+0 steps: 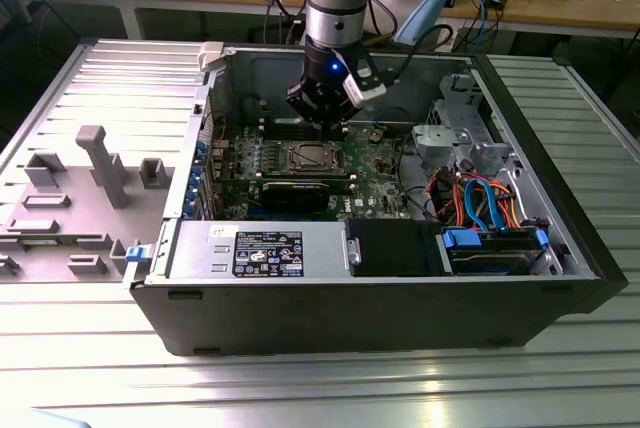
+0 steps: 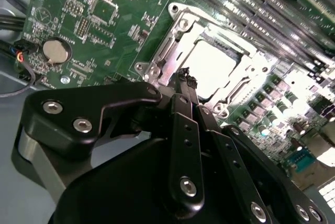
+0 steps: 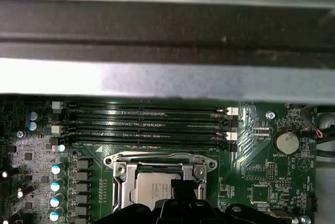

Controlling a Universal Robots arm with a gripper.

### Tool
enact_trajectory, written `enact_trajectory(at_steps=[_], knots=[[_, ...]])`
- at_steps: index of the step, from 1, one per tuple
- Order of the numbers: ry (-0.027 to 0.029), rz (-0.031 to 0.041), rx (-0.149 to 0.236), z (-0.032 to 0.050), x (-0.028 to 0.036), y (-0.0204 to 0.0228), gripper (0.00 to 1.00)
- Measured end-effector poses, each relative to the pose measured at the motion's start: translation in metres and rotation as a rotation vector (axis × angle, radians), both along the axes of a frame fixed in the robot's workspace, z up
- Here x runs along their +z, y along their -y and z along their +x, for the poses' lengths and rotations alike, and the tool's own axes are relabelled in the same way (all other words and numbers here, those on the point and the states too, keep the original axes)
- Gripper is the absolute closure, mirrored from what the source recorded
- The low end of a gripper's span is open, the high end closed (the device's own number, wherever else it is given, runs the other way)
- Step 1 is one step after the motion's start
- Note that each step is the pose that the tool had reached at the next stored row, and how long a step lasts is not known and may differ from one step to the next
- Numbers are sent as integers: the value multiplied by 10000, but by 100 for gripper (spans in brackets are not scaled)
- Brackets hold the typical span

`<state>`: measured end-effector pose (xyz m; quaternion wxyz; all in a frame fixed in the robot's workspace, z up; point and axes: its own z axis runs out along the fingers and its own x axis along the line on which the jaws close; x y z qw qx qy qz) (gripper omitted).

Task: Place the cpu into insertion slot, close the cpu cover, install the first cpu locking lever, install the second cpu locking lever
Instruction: 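Install the second cpu locking lever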

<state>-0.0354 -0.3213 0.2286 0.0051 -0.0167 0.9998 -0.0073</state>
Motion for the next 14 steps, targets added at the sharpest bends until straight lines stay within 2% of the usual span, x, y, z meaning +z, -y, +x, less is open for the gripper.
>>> enact_trajectory(at_steps=[1,4,11,14], knots=[[0,0,0,0,0,27,89],[0,-1,1,0,0,72,89],[-1,0,3,1,35,83,89],[0,0,1,0,34,138,89]])
